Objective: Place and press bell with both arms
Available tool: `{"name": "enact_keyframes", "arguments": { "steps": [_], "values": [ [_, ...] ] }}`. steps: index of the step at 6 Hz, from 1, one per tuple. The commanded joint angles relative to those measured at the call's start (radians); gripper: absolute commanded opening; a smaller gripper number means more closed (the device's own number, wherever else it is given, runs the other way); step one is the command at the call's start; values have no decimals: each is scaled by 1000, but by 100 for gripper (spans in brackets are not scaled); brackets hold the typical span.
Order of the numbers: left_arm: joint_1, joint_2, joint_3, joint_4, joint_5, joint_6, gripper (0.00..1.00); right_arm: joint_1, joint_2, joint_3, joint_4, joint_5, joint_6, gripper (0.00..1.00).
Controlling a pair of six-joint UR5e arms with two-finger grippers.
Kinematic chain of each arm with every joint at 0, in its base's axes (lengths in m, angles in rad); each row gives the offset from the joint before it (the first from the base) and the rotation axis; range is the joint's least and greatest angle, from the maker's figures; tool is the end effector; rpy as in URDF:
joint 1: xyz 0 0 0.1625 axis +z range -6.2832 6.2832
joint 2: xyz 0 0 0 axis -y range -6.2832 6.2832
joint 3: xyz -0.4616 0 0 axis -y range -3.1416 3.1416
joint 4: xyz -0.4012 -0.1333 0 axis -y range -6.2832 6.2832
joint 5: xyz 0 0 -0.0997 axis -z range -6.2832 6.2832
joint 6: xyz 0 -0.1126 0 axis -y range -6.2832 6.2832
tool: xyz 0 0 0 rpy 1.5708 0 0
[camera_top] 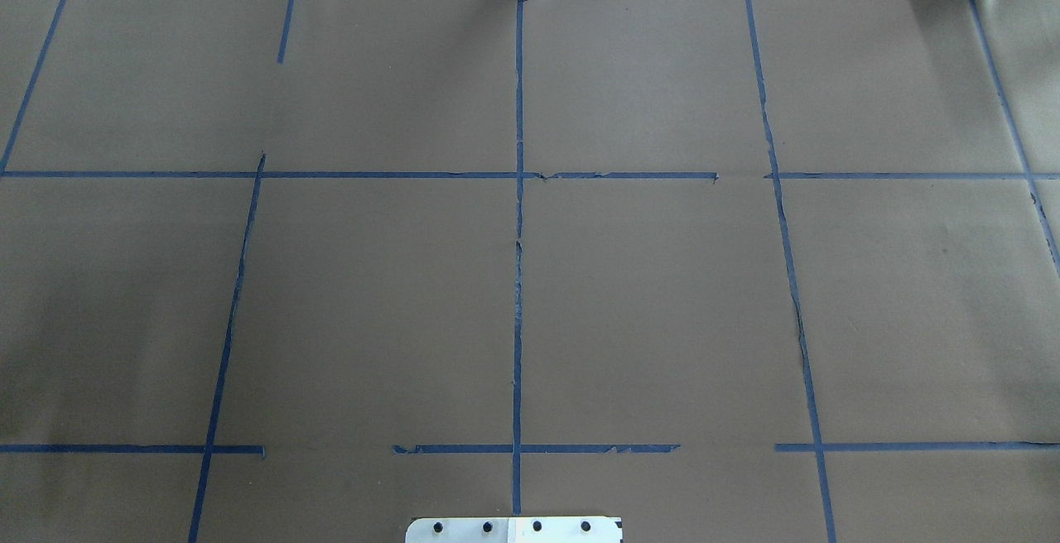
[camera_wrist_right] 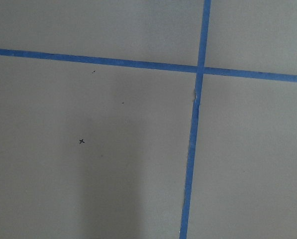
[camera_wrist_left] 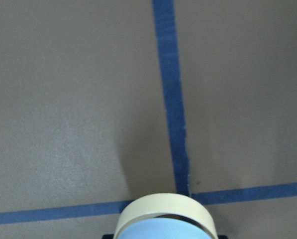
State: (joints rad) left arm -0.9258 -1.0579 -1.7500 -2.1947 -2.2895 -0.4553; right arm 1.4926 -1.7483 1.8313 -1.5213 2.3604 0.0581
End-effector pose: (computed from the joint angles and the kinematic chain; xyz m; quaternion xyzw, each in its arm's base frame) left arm 0.1165 -0.2532 0.7488 -0.0665 0.3674 0.1383 0.9173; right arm 0.0198 -0.4305 0.6490 0.0348 -0.3871 -0.0347 0.9207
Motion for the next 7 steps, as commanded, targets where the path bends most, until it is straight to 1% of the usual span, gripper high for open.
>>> {"name": "enact_keyframes", "arguments": {
  "steps": [1, 2, 3, 5, 6, 7],
  "values": [
    [-92, -17, -136, 31, 1, -5, 0, 0, 1, 0, 0, -1, 0, 100],
    [-97, -83, -172, 103, -2, -53, 0, 0, 1, 0, 1, -3, 0, 100],
    [-93, -153, -174, 140, -1, -107, 0, 0, 0, 0, 0, -3, 0, 100],
    [-90, -420, -172, 428, 1, -118, 0, 0, 4, 3, 1, -6, -1, 100],
    [-87, -570, -155, 560, 1, -121, 0, 0, 6, 2, 1, -6, -1, 100],
    [-82, -755, -123, 728, 1, -146, 0, 0, 10, 0, 1, -7, -1, 100]
  ]
}}
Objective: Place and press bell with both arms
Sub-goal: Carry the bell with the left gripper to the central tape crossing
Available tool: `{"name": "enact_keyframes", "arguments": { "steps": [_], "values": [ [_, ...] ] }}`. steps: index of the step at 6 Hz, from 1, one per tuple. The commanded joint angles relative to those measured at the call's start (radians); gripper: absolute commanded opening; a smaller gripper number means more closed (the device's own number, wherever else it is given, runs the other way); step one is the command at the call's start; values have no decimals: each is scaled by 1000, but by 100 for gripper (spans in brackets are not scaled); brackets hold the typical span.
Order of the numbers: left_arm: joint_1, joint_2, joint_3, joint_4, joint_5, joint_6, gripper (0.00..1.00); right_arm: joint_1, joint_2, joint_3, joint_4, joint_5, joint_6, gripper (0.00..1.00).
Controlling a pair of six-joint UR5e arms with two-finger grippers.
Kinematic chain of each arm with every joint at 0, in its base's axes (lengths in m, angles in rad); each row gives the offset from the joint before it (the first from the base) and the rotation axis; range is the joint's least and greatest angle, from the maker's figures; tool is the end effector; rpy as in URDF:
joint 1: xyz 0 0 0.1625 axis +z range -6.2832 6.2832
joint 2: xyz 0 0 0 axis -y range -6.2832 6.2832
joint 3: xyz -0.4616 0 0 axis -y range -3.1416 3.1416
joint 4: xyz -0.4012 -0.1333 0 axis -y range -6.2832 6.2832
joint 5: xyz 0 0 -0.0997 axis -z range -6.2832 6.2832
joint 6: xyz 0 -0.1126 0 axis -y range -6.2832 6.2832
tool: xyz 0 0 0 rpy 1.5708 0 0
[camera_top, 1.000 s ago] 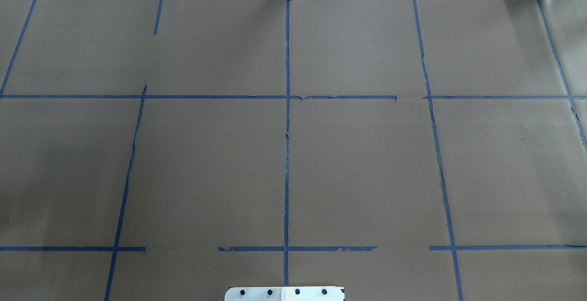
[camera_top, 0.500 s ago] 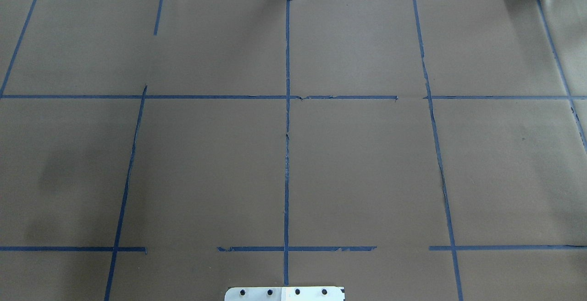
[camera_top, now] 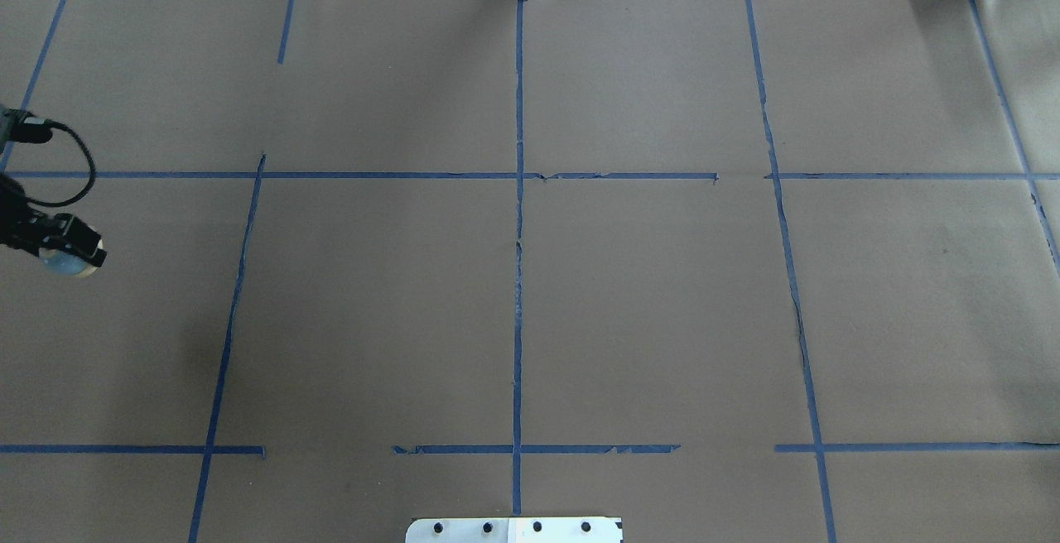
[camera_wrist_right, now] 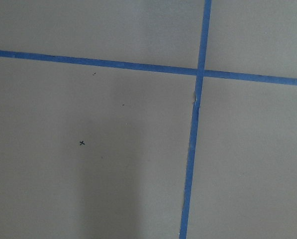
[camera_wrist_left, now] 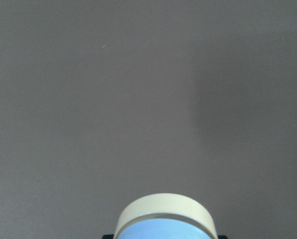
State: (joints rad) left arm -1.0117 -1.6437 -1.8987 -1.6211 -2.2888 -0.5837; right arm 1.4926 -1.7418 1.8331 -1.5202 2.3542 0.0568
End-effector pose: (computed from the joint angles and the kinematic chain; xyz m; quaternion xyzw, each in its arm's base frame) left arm 0.2308 -0.4805 0.4992 -0.0091 0.4013 0.0673 0.9134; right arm 0.0200 -0.4338 0.6457 0.0397 -0.3844 -0.0369 0.9216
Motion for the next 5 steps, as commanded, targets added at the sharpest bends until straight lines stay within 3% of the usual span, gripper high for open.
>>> {"name": "enact_keyframes", "arguments": {
  "steps": [1, 4, 5],
  "values": [
    [96, -346, 87, 288, 2, -86, 0, 0, 5, -2, 0, -1, 1, 100],
    [223, -797, 524, 262, 63, -348, 0, -2, 8, -5, 0, -4, 3, 100],
    [255, -876, 647, 160, 84, -434, 5, -2, 8, -3, 0, -3, 3, 100]
  ]
}}
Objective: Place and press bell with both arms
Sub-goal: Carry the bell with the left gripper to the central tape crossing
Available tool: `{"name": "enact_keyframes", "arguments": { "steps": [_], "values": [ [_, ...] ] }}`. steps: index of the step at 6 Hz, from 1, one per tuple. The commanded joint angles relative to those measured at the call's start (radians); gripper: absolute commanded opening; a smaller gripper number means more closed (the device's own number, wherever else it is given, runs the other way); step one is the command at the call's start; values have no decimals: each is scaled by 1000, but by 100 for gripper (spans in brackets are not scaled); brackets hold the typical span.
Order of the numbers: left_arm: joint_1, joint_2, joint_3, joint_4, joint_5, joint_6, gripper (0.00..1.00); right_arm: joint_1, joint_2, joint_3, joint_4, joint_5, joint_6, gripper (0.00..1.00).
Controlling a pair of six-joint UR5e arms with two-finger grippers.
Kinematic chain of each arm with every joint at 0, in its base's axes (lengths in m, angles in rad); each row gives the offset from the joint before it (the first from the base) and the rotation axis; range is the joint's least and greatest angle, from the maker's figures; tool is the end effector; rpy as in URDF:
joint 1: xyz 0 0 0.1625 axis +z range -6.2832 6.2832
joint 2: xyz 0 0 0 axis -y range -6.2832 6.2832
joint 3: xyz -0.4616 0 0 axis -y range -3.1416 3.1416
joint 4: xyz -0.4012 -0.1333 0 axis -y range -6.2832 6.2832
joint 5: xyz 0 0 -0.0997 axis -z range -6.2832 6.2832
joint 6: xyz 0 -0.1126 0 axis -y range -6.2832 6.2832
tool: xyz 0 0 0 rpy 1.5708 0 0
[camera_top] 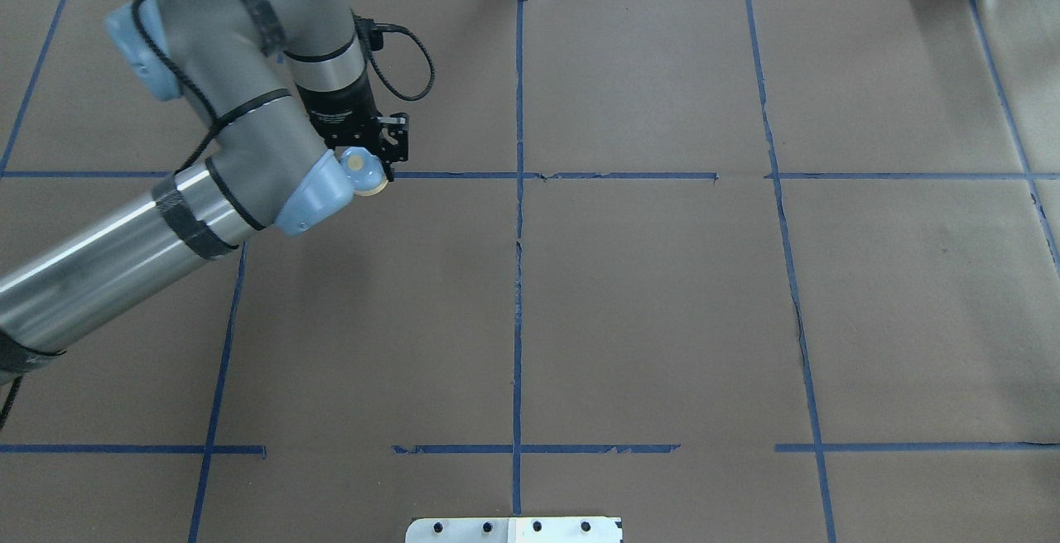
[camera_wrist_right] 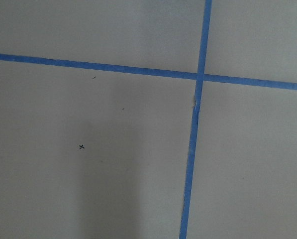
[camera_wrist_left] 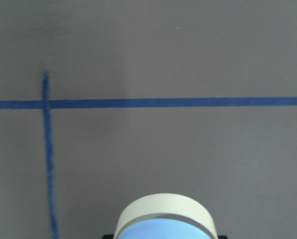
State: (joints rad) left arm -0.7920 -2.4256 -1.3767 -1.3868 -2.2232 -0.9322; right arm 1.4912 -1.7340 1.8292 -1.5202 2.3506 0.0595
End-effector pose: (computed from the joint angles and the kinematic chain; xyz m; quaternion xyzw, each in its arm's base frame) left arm 0.5120 -0.6112 0.2530 -0.0884 0.3731 0.0049 0.9236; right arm 0.0194 -0.4376 0.6446 0.0409 -0.3829 -0.0370 0.9222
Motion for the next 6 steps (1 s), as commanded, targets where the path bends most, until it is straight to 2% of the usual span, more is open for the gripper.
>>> {"name": "enact_keyframes", "arguments": {
  "steps": [1, 2, 3, 4, 5, 6],
  "values": [
    [81, -174, 246, -146, 64, -170, 6, 0, 2, -1, 0, -1, 0, 100],
    [102, -220, 318, -182, 80, -181, 6, 0, 2, -1, 0, 1, 0, 100],
    [131, -224, 344, -228, 92, -213, 6, 0, 1, -1, -2, -1, 0, 100],
    [160, -231, 355, -247, 127, -230, 13, 0, 1, -1, 0, -1, -1, 100],
    [166, -234, 358, -248, 128, -231, 30, 0, 1, -1, 0, -1, -1, 100],
    [175, -236, 361, -248, 129, -231, 35, 0, 1, -2, 0, -1, -1, 100]
  ]
}}
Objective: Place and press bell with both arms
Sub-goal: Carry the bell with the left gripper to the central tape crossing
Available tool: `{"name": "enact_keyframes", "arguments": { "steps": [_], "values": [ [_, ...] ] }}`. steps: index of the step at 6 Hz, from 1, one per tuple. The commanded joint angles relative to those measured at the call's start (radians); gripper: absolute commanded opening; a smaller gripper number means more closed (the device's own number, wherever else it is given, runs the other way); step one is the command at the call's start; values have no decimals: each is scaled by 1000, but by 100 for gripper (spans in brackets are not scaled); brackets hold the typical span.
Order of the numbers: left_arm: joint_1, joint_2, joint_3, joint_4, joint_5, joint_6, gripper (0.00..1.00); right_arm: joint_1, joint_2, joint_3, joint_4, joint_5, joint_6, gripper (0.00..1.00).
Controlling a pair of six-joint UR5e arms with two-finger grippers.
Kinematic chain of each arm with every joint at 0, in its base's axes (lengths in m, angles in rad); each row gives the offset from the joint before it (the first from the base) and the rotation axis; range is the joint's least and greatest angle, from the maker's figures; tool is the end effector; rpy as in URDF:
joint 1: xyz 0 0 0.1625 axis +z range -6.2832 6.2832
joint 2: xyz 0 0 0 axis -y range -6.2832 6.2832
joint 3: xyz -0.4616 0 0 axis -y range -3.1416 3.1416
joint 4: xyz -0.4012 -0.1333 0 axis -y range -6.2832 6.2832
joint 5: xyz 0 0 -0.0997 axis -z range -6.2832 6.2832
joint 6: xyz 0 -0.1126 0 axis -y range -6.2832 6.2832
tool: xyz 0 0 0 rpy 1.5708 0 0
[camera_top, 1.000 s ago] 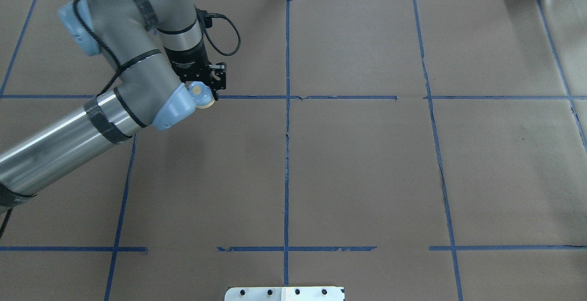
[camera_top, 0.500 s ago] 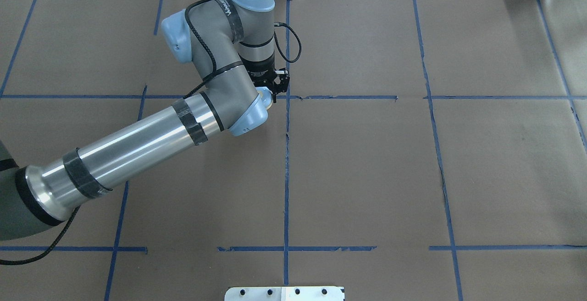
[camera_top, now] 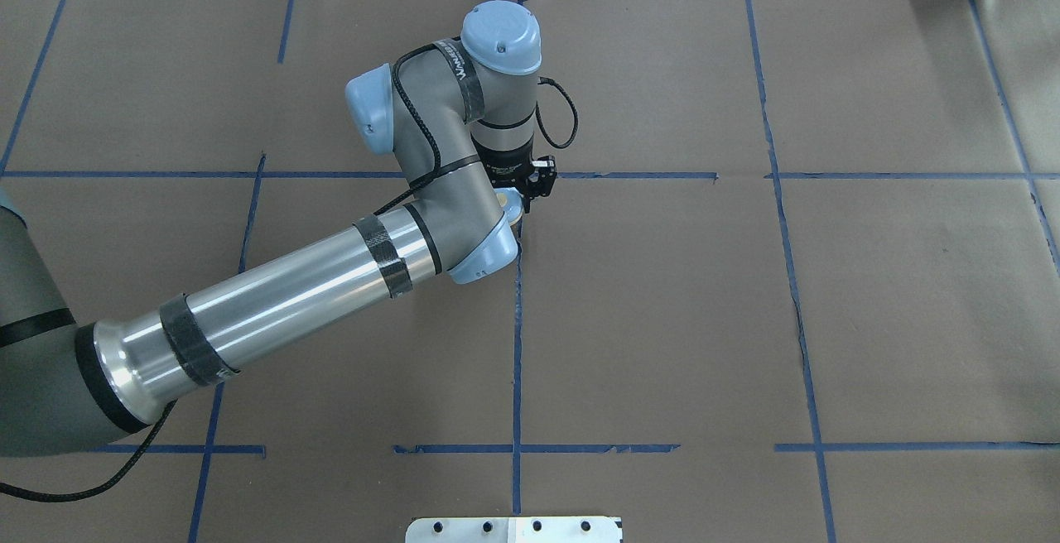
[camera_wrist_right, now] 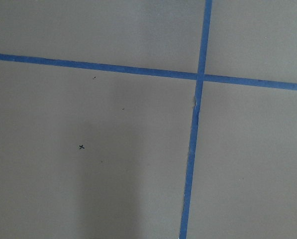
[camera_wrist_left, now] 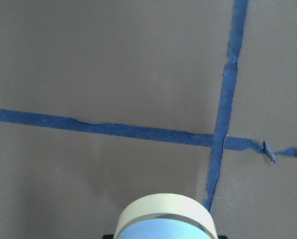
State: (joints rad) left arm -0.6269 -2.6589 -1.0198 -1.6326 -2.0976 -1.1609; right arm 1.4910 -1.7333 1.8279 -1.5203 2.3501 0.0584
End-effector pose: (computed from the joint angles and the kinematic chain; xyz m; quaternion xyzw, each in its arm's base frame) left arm 0.6764 -0.5847 0.1957 -0.0750 0.3707 -0.0235 0.9254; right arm 0.0193 -0.4379 0.6450 0.0407 -0.3826 -0.0374 0.9223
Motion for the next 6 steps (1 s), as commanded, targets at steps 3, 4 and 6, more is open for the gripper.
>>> {"name": "enact_keyframes", "arguments": {
  "steps": [3, 4, 6],
  "values": [
    [27, -22, 55, -62, 4, -43, 52, 0, 0, -4, -1, 0, 0, 100],
    [27, -22, 55, -62, 4, -39, 90, 0, 0, -4, -1, -2, 0, 100],
    [16, -32, 34, -58, 7, -31, 100, 0, 0, -4, 0, -2, 1, 100]
  ]
}}
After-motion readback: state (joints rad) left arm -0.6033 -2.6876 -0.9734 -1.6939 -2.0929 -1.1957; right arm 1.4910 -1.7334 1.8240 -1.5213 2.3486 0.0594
